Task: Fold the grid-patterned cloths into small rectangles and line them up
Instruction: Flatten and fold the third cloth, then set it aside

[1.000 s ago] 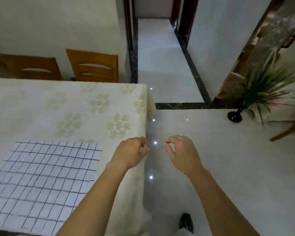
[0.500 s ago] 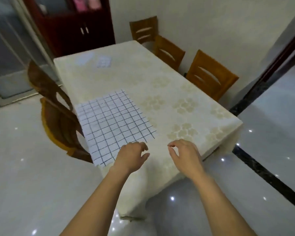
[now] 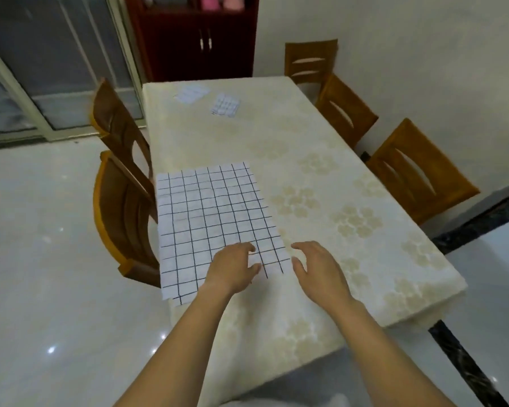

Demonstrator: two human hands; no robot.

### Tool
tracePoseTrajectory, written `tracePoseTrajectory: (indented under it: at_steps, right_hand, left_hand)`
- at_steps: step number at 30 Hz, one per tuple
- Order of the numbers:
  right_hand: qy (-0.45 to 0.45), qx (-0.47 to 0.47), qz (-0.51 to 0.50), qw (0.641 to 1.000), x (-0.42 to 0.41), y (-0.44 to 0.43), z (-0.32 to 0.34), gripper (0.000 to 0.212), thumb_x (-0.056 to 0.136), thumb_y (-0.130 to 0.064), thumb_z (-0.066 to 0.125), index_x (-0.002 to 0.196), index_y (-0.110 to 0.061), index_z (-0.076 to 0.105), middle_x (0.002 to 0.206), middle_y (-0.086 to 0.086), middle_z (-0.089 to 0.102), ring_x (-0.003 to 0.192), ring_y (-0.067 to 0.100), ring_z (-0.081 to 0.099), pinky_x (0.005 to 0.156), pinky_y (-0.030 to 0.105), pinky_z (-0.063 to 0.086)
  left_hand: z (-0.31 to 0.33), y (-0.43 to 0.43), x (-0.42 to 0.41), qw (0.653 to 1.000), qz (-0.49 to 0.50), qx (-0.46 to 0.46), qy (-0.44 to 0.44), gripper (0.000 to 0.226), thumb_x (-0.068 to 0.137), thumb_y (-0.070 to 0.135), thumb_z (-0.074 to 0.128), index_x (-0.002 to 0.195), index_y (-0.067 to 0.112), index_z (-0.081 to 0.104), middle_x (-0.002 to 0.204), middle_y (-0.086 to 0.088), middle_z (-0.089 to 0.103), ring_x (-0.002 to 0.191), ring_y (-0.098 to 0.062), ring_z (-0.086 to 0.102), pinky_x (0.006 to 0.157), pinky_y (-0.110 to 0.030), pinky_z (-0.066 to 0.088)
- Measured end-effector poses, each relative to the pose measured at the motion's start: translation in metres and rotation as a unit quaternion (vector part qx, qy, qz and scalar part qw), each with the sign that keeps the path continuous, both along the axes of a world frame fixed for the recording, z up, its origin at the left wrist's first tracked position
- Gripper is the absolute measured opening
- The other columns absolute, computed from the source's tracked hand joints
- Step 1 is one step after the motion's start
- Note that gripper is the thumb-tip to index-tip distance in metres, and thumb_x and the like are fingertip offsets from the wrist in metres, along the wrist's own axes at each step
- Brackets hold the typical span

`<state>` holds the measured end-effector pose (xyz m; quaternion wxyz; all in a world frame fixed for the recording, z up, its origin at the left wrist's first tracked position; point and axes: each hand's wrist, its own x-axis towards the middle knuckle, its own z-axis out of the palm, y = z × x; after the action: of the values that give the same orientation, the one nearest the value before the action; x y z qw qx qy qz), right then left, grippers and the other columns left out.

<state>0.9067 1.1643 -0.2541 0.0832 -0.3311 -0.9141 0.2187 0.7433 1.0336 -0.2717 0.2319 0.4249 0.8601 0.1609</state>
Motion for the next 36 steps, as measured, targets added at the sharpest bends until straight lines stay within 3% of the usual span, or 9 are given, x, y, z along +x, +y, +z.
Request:
tracePoseTrajectory:
  at_steps: [2, 4, 8, 12, 16, 23, 29, 34, 36]
  right_hand:
    - [-0.04, 0.001, 0.058, 0.998, -0.026, 0.004, -0.018, 0.053, 0.101, -0.025, 0.051, 0.15, -0.013, 0.038, 0.157, 0.004, 0.036, 0.146, 0.026, 0.03, 0.121, 0.039, 0.023]
    - [-0.091, 0.008, 0.124, 0.988, -0.051, 0.004, -0.037, 0.063, 0.103, -0.029, 0.044, 0.158, -0.013, 0.016, 0.166, 0.004, 0.009, 0.153, 0.026, 0.007, 0.125, 0.038, 0.006]
    - [-0.176, 0.024, 0.237, 0.955, -0.093, 0.021, -0.078, 0.066, 0.107, -0.036, 0.031, 0.159, -0.015, -0.003, 0.166, 0.004, -0.013, 0.153, 0.028, -0.007, 0.125, 0.041, 0.0]
    - [-0.287, 0.004, 0.295, 0.911, -0.096, 0.053, -0.114, 0.066, 0.107, -0.044, 0.02, 0.158, -0.011, -0.008, 0.165, 0.009, -0.015, 0.153, 0.028, -0.008, 0.124, 0.043, -0.001]
    - [-0.294, 0.024, 0.338, 0.894, -0.077, 0.089, -0.133, 0.068, 0.106, -0.047, 0.017, 0.157, -0.009, -0.009, 0.164, 0.008, -0.02, 0.152, 0.022, -0.014, 0.124, 0.044, -0.003]
    - [-0.294, 0.019, 0.351, 0.889, -0.062, 0.128, -0.13, 0.071, 0.105, -0.051, 0.017, 0.158, -0.01, -0.008, 0.165, 0.007, -0.017, 0.153, 0.021, -0.013, 0.124, 0.042, -0.003]
    - [-0.294, 0.063, 0.361, 0.883, -0.03, 0.17, -0.125, 0.064, 0.105, -0.05, 0.012, 0.157, -0.022, -0.013, 0.166, -0.004, -0.012, 0.154, 0.018, -0.006, 0.124, 0.042, -0.004]
    - [-0.358, 0.125, 0.324, 0.867, 0.019, 0.204, -0.119, 0.073, 0.096, -0.057, -0.01, 0.158, -0.02, -0.006, 0.166, -0.002, -0.012, 0.153, 0.02, -0.009, 0.124, 0.043, -0.006]
    - [-0.392, 0.138, 0.272, 0.868, 0.022, 0.207, -0.115, 0.072, 0.099, -0.054, -0.005, 0.159, -0.014, 0.002, 0.167, 0.002, -0.005, 0.154, 0.023, -0.007, 0.124, 0.046, -0.006]
  left_hand:
    - [-0.016, -0.004, -0.01, 0.999, 0.041, -0.034, 0.003, 0.063, 0.099, 0.045, 0.056, 0.153, 0.021, 0.035, 0.161, 0.0, 0.034, 0.15, -0.028, 0.024, 0.12, -0.041, 0.025]
    - [-0.033, -0.004, -0.011, 0.994, 0.085, -0.068, -0.004, 0.075, 0.099, 0.046, 0.055, 0.16, 0.02, 0.018, 0.168, 0.0, 0.012, 0.155, -0.034, 0.003, 0.124, -0.047, 0.012]
    - [-0.059, 0.019, -0.006, 0.98, 0.168, -0.103, -0.012, 0.082, 0.101, 0.045, 0.053, 0.162, 0.022, 0.003, 0.169, -0.001, -0.007, 0.154, -0.035, -0.013, 0.123, -0.051, 0.0]
    - [-0.08, 0.046, 0.005, 0.965, 0.198, -0.167, -0.034, 0.079, 0.101, 0.051, 0.049, 0.161, 0.024, 0.005, 0.169, -0.002, -0.01, 0.153, -0.036, -0.015, 0.124, -0.053, -0.003]
    - [-0.094, 0.073, 0.015, 0.954, 0.221, -0.203, -0.025, 0.078, 0.101, 0.052, 0.045, 0.161, 0.026, 0.003, 0.169, -0.001, -0.012, 0.153, -0.036, -0.017, 0.123, -0.053, -0.005]
    - [-0.097, 0.102, 0.037, 0.948, 0.249, -0.194, -0.051, 0.075, 0.101, 0.045, 0.05, 0.161, 0.03, 0.007, 0.169, 0.002, -0.011, 0.153, -0.034, -0.016, 0.123, -0.052, -0.006]
    - [-0.1, 0.106, 0.038, 0.937, 0.298, -0.18, -0.002, 0.075, 0.102, 0.047, 0.045, 0.161, 0.027, 0.003, 0.167, -0.003, -0.018, 0.152, -0.036, -0.02, 0.122, -0.058, -0.007]
    - [-0.113, 0.125, 0.059, 0.945, 0.277, -0.176, -0.002, 0.077, 0.102, 0.062, 0.025, 0.161, 0.022, -0.004, 0.167, -0.008, -0.016, 0.153, -0.038, -0.015, 0.122, -0.059, -0.007]
    - [-0.118, 0.136, 0.074, 0.952, 0.261, -0.162, -0.006, 0.076, 0.102, 0.062, 0.021, 0.161, 0.022, -0.005, 0.168, -0.007, -0.014, 0.153, -0.037, -0.012, 0.122, -0.059, -0.006]
